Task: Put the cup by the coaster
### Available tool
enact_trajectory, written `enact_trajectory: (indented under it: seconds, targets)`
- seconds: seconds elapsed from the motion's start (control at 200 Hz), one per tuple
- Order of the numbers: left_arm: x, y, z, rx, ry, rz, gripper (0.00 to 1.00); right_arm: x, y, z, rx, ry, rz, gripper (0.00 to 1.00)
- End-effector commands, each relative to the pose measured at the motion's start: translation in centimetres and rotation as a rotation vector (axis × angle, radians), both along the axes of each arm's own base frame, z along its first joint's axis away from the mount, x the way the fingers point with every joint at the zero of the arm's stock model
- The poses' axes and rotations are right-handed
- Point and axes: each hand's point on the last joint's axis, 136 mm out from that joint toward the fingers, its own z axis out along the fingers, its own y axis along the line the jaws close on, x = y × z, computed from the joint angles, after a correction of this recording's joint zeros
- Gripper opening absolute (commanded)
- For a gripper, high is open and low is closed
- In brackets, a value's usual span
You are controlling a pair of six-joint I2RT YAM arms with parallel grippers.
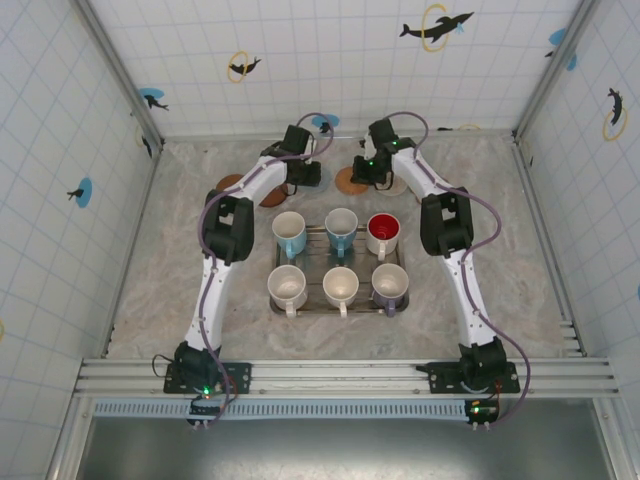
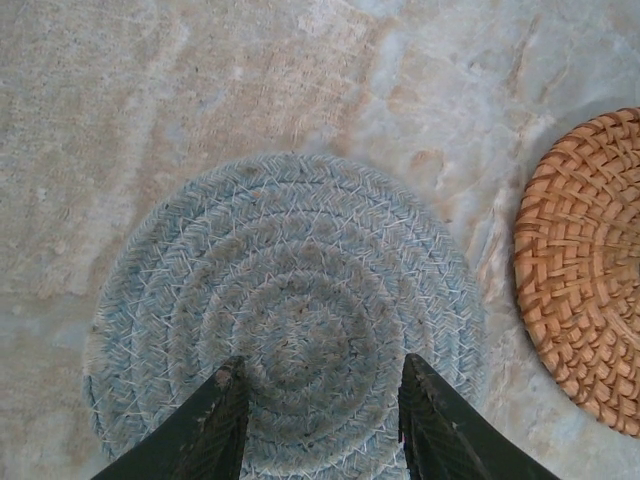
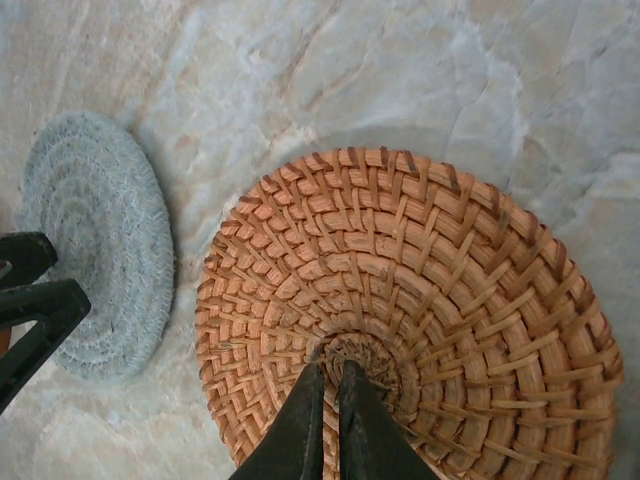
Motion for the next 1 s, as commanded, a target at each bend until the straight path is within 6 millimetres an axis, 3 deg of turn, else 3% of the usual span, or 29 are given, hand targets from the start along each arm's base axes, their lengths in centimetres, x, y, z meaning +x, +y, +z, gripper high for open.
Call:
enact_trajectory:
  seconds: [0.0,0.561,0.991]
  targets:
    - [-3.6,1.7,-3.1,0.104,0.142,-0.023,0.43,-3.1,-0.6,-0.9,-0.076,0.095,0.025,0.12]
    - [-6.6,1.5,-3.6,0.117,0.189,-0.048,0.44,-4.9,-1.2,-0.3,-0.114,0.114,0.034,0.11]
    - [-7.3,1.0,-3.3,0.101,0.196,-0.061,0.44,-5.5,-0.3,-0.6,-0.091,0.127,0.049,0.11]
